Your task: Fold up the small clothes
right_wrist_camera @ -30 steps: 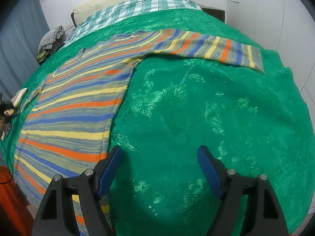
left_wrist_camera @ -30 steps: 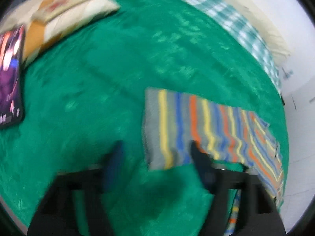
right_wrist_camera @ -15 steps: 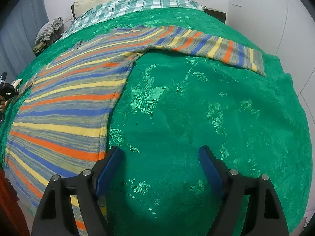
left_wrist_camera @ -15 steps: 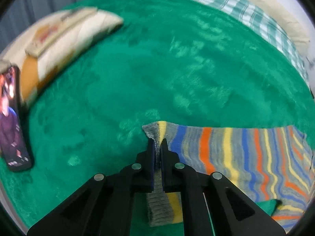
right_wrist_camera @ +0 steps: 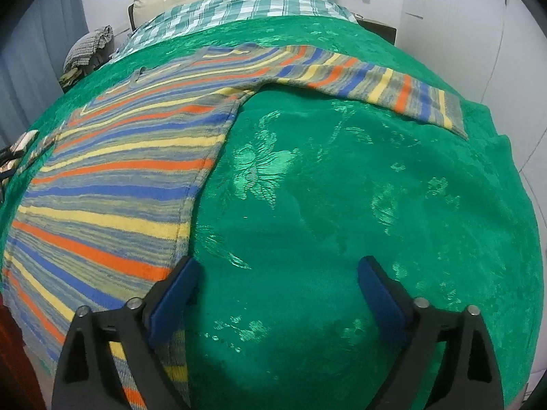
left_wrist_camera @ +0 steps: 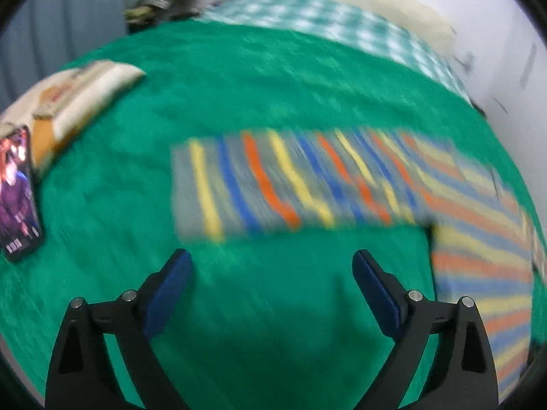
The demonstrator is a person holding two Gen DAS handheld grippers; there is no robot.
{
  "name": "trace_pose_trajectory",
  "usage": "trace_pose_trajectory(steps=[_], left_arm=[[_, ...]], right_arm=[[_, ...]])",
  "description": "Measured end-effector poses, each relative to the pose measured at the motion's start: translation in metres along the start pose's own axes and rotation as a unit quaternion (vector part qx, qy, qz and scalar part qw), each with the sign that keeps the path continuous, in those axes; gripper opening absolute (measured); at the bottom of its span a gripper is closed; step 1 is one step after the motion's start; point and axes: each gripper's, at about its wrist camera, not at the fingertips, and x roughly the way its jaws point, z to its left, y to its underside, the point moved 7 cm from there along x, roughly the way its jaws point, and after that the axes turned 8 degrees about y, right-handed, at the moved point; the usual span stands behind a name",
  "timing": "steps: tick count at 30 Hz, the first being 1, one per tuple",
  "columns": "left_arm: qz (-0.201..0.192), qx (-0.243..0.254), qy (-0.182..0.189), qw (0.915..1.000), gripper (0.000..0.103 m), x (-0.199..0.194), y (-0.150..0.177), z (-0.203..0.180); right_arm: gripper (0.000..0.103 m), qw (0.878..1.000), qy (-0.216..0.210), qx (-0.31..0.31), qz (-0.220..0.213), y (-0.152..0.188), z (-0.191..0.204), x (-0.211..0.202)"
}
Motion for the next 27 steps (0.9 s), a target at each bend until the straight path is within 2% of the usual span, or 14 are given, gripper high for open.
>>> trace_pose_trajectory(steps=[2,3,5,10,14,16,17,19,21,22,24,25,26,27], left_arm=[[0.037,0.006,0.007,0.9993,0.099,0.017,0.024,-0.006],[0.037,0.02,-0.008,0.9991,0.1,0.023,0.032,-0.006],[0.013,0.042,-0.026,0.9987,0.103,0.02,0.041,-0.01],[-0.012,0.042,-0.036,0.9984,0.103,0.013,0.049,-0.011],[-0.021,0.052,-0.061,0.9966,0.103,0.007,0.058,-0.015],[-0.02,0.037,-0.058,0.9974,0.102,0.012,0.048,-0.014],[-0.021,0.035,-0.043,0.9982,0.102,0.009,0.045,-0.018],[-0.022,0.042,-0.016,0.9987,0.102,0.01,0.035,-0.028],[-0.028,0.063,-0.027,0.9973,0.102,0.019,0.019,-0.036],[-0.024,0.071,-0.034,0.9966,0.103,0.029,0.016,-0.037],[0.013,0.08,-0.045,0.9957,0.103,0.053,0.019,-0.034],[0.005,0.077,-0.043,0.9961,0.103,0.052,0.019,-0.033],[-0.004,0.078,-0.045,0.9959,0.103,0.049,0.018,-0.034],[-0.008,0.081,-0.049,0.9955,0.103,0.047,0.019,-0.035]], right_arm=[[0.101,1.0,0.002,-0.001,-0.002,0.0,0.002,0.002],[0.102,1.0,0.001,0.0,-0.003,0.001,0.003,0.003],[0.103,1.0,0.001,0.002,-0.005,0.001,0.003,0.004],[0.103,1.0,-0.005,0.013,-0.017,0.003,0.002,0.005],[0.103,1.0,0.002,0.01,-0.024,0.003,0.003,0.003],[0.102,1.0,0.019,0.004,-0.018,-0.001,0.003,-0.003],[0.102,0.999,0.034,0.007,-0.026,-0.007,0.0,-0.009],[0.102,0.997,0.045,0.022,-0.065,-0.026,-0.007,-0.022],[0.102,0.996,0.055,0.027,-0.072,-0.045,-0.015,-0.017],[0.102,0.996,0.058,0.031,-0.065,-0.055,-0.02,-0.007],[0.103,0.995,0.069,0.049,-0.044,-0.064,-0.034,0.017],[0.103,0.994,0.082,0.065,-0.014,-0.061,-0.045,0.038],[0.103,0.994,0.073,0.079,0.007,-0.057,-0.051,0.053],[0.103,0.994,0.062,0.085,-0.011,-0.058,-0.054,0.052]])
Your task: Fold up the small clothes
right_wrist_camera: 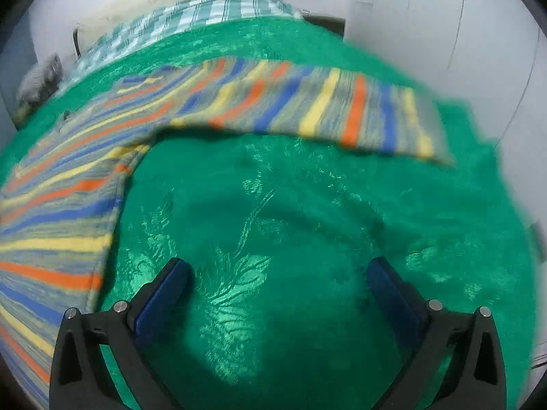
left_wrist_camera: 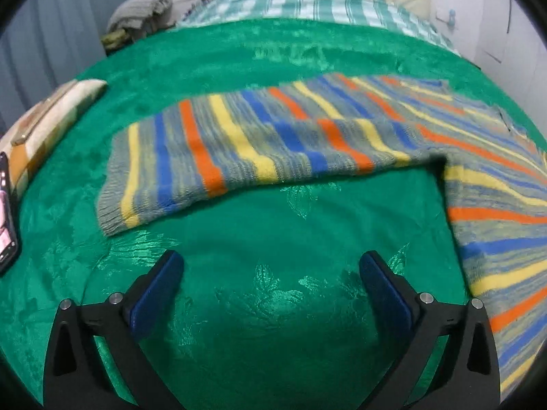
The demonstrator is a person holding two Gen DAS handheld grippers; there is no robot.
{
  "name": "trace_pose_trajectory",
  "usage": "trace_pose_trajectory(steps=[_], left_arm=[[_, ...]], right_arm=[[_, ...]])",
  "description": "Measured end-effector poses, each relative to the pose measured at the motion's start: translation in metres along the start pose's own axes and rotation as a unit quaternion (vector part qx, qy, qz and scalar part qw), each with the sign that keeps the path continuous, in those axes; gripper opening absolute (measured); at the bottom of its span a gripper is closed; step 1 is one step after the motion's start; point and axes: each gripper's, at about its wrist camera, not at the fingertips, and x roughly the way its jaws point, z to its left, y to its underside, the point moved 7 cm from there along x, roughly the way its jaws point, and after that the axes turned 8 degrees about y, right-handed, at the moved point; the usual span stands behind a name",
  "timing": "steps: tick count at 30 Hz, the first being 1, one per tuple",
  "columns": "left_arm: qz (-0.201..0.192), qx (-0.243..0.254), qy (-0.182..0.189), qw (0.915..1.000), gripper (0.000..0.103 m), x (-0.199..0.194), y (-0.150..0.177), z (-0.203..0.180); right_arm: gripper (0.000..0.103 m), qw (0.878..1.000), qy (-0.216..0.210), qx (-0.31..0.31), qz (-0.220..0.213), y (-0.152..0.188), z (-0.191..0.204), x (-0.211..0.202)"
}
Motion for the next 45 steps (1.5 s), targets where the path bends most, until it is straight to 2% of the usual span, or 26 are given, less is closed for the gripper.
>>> trace_pose_trajectory(steps=[5,45], left_arm=[[-0.001,-0.006,0.008,1.0,0.103,-0.0008,0.0021,0.002],[-0.001,-0.007,0.007,1.0,0.103,-0.001,0.0019,0.0014]], right_arm=[[0.103,0.999,0.031,-0.026,-0.012,-0.0003,0.0076,-0.0025],[0.103,0.999,0.025,-0.023,-0.012,-0.0008,0.007,-0.0028]])
